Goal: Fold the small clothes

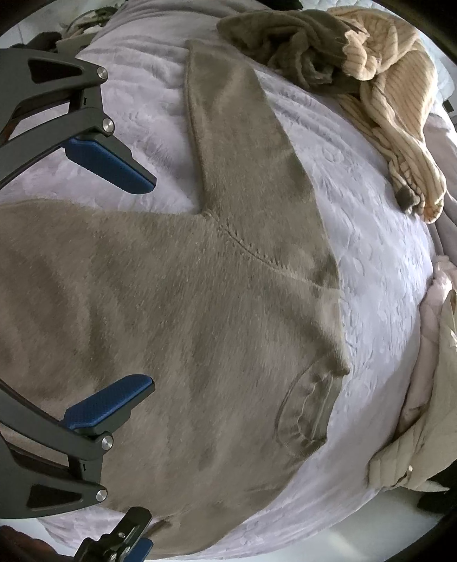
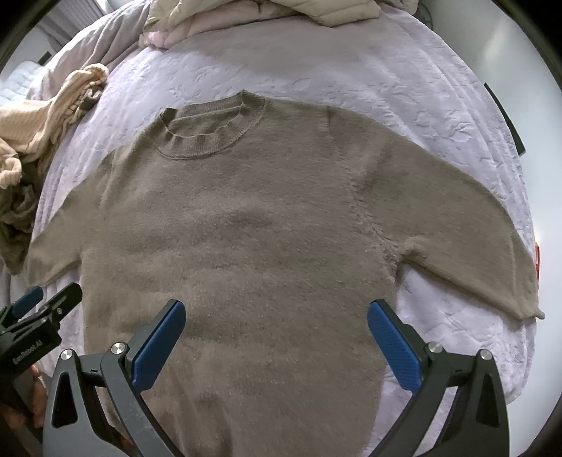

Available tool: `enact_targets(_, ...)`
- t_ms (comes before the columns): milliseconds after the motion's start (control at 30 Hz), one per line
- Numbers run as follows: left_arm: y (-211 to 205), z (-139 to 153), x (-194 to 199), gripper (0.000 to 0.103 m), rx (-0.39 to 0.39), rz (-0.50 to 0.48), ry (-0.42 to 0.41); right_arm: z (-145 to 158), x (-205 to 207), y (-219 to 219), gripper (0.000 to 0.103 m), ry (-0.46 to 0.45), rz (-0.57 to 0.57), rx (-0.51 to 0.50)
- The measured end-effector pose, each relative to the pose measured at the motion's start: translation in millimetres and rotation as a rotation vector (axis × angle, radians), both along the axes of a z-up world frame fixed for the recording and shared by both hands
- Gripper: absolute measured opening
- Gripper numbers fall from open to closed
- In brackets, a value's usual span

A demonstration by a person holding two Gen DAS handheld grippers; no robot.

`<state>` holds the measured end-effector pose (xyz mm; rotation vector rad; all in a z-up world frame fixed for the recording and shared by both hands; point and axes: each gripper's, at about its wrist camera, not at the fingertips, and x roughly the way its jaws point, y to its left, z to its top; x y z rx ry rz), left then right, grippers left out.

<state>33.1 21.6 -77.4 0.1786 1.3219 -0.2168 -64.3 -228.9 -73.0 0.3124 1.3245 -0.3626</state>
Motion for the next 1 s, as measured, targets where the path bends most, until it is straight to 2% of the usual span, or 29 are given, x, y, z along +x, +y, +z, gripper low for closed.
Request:
enact_targets(433,23.9,-17.0,10.2,0.103,-0.042,0.035,0.013,-9.0,10.5,12.3,0.103,0.003,0.011,-0.016)
enact_targets(633,54.8,-27.5,20.1,0.103,-0.119,0.110,0.025,-14.7,17.1,26.8,0.103,0.033,0.005,-0.083)
enact_targets(767,104.6,-37.4,37.2,0.103,-0.186,0.213,0.012,-21.3,22.4,44.4,0.103,0.039,0.023,-0.073)
enact_targets(1000,241.4,-65.4,66.0,0.103,-0.332,0.503,-0.083,-28.9,31.6,97.9,0.103,0.013,0.141,0.001)
